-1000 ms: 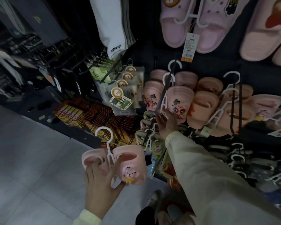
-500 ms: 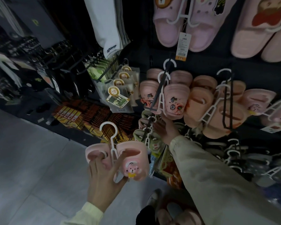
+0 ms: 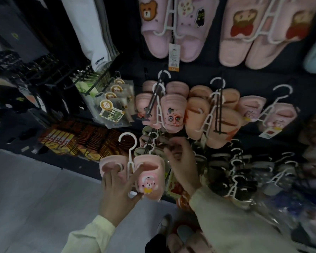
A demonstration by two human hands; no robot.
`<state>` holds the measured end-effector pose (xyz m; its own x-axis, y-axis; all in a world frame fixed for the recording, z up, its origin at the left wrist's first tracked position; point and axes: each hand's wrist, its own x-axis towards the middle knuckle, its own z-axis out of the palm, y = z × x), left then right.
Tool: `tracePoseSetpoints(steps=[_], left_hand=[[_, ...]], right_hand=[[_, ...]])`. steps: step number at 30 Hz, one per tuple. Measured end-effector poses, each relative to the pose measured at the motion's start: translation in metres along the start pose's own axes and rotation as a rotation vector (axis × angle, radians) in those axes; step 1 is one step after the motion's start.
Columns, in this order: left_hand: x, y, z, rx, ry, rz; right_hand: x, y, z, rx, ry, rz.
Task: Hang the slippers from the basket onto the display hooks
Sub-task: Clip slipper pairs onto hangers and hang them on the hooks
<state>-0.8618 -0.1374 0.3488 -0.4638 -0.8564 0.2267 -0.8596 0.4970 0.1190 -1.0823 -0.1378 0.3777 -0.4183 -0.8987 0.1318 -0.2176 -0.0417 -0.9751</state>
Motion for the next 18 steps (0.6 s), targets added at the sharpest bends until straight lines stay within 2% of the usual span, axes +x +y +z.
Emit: tracePoseSetpoints(steps=[3,8,10,13,16,18], left_hand=[[0.004,0.016,0.004,0.005,-0.027,0.065],[0.013,0.056,0.011,-0.029,-0.047,0.191],[0.017,0.073,0.015,-0.033,-0.078,0.227],[0.024,0.096,0.021,-0.063,-0.117,0.297],[0.033,0.122,0.022,-0.099,-0.103,0.420],[0.039,0.140,0.023,-0.107,-0.103,0.488]], right_hand=[[-0.031,-0.005,-0.027,-0.266,-0.124,-0.262],[-0.066,-0.007,-0.070,-0.598,-0.329,-0.273],[-0.078,-0.002,-0.083,-0.760,-0.318,-0.253],[-0.097,0.007,-0.101,-1.012,-0.193,-0.268],[-0.113,0.015,-0.116,-1.016,-0.155,-0.285],[-0.122,0.018,-0.126,-1.023,-0.164,-0.205]])
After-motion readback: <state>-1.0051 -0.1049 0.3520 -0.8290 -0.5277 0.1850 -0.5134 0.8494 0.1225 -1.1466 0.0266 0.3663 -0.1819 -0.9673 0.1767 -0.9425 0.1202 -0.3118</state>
